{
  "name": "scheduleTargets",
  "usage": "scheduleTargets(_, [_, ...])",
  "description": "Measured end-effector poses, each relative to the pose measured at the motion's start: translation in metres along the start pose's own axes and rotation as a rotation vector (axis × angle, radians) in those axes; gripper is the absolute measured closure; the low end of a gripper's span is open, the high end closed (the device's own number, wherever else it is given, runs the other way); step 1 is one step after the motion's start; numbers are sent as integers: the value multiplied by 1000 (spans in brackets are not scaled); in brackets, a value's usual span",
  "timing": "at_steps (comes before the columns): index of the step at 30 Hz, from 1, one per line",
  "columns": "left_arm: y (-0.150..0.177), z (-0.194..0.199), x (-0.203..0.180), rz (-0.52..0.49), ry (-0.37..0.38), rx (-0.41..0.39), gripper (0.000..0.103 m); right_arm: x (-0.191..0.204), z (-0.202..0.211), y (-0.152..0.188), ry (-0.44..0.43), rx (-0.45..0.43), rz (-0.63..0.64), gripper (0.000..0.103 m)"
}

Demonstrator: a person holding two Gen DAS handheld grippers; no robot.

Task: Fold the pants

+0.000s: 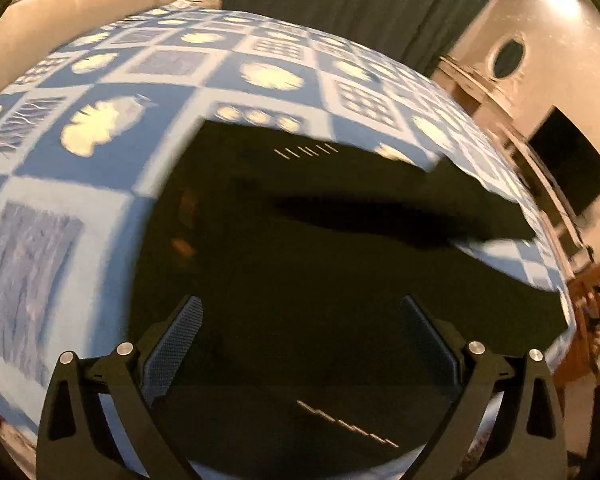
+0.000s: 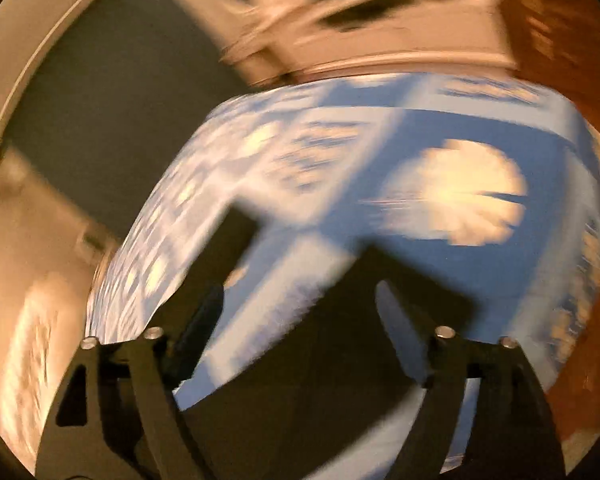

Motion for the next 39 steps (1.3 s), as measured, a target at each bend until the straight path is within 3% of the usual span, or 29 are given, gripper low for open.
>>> scheduleTargets(1, [-17, -6, 17, 35, 4, 3, 5, 26, -14, 7, -36, 35, 48, 21])
scheduleTargets(5, [-69, -36, 63, 195, 132, 52, 5, 129, -76, 53, -159, 190, 192, 18])
scheduleTargets(7, [-93, -59, 78, 207, 171, 81, 5, 177, -102, 89, -233, 273, 242, 18])
scheduleTargets(10, [-117, -95, 95, 175, 140, 103, 5, 236, -132, 140, -305, 377, 312, 18])
scheduleTargets(12, [-124, -117, 100, 177, 186, 147, 5, 260, -141, 170, -332, 431, 358, 18])
scheduleTargets(15, [-125, -143, 95, 154, 251, 205, 5, 292, -152, 203, -356, 488, 421, 18])
scheduleTargets(19, [-134, -148, 78, 69, 276, 171, 5, 317, -159, 230, -398, 541, 420, 17])
scheduleTargets(23, [-134, -146, 55, 111, 442, 194, 5, 322, -180, 241, -405, 580, 405, 17])
scheduleTargets(28, [-135, -153, 53, 186, 441, 202, 6, 333, -210, 243, -393, 629, 456, 17])
scheduleTargets(29, [-136, -153, 54, 201, 445, 204, 9, 340, -217, 237, -384, 628, 491, 17])
scheduleTargets(30, [-136, -153, 55, 199, 437, 208, 19, 348, -225, 232, -382, 633, 524, 15])
scheduleTargets(32, [-133, -159, 57, 179, 387, 240, 77, 361, -246, 223, -365, 667, 616, 11])
scheduleTargets(34, [-128, -166, 62, 163, 336, 265, 84, 369, -270, 215, -300, 683, 719, 11])
scheduleTargets(39, [-128, -169, 67, 190, 344, 281, 86, 375, -325, 223, -237, 883, 858, 11])
Point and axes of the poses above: each gripper's, at about its wrist camera, not at the fingertips, and z roughly against the way its jaws point, x to its left, y to its underside, the point moved 8 cm from there along -z, roughly the way its jaws point, and after that the axes turned 8 degrees about -y, right-handed, at the moved point
